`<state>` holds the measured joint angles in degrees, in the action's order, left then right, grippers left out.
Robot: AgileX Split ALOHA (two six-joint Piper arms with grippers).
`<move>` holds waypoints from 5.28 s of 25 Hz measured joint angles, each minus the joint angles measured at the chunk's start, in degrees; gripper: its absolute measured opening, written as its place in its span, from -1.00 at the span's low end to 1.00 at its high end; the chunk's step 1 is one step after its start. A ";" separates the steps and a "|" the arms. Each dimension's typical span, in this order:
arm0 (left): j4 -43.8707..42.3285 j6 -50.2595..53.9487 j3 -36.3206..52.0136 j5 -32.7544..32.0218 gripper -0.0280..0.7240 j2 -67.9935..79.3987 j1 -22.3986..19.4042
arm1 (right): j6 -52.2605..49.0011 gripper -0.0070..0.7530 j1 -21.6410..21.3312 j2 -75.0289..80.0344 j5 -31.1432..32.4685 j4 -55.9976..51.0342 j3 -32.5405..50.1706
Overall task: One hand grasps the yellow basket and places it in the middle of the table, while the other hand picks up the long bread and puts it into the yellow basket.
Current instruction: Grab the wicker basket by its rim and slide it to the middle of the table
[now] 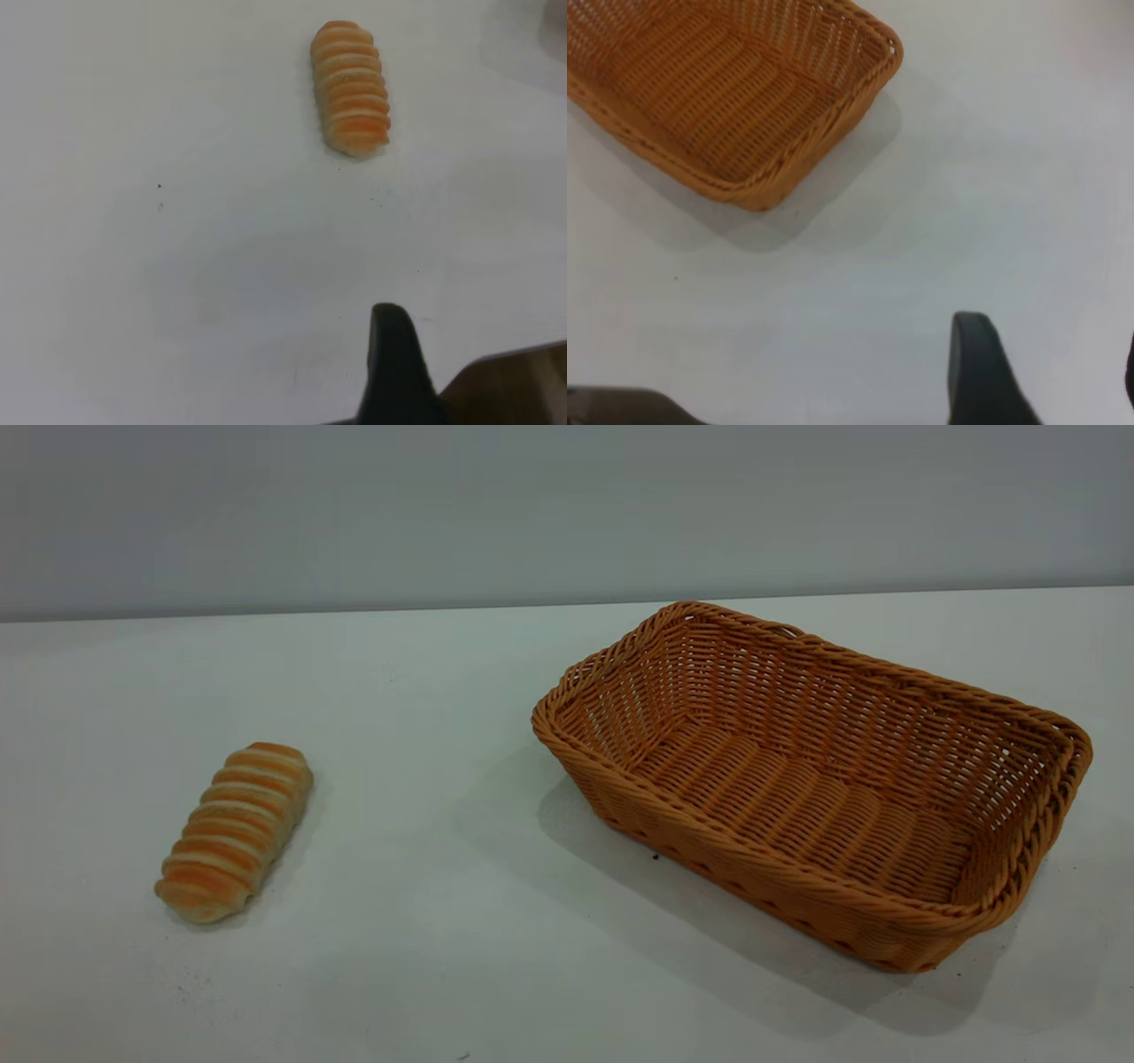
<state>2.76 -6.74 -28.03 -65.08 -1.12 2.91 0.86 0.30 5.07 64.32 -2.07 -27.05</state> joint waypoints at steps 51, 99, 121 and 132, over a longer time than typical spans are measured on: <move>1.56 10.42 -2.14 28.47 0.52 42.64 2.92 | -5.77 0.22 12.90 39.84 -26.93 -5.12 -0.72; 4.37 9.25 -4.47 33.09 0.51 51.16 2.92 | -9.11 -0.28 8.96 103.98 -56.88 -12.70 -14.99; 4.44 9.05 -4.47 33.09 0.51 51.16 2.92 | 8.13 -0.85 17.28 109.09 -42.67 -25.63 -34.68; 7.21 9.14 -4.47 33.09 0.51 51.20 2.92 | 9.55 -0.68 18.62 115.26 -49.36 -32.14 -37.08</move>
<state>9.96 2.41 -32.50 -31.98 50.08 5.82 10.41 18.92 120.33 14.96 -34.21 -64.13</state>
